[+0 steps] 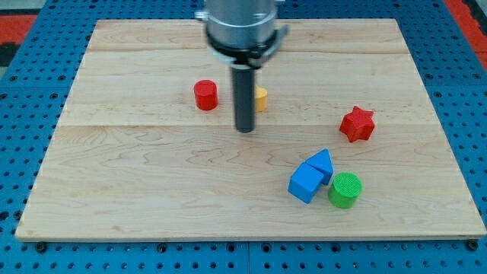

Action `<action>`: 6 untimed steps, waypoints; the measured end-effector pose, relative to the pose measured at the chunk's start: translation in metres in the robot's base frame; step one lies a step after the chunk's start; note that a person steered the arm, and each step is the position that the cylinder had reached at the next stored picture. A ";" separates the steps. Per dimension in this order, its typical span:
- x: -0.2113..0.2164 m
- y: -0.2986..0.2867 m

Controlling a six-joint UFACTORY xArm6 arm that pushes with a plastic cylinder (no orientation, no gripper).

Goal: Place the yellow heart at the bottom right side of the yellow hexagon

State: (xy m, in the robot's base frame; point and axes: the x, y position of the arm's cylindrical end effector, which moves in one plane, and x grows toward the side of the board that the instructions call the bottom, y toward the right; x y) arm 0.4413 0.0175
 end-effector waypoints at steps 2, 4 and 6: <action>-0.122 -0.029; -0.145 -0.022; -0.053 0.045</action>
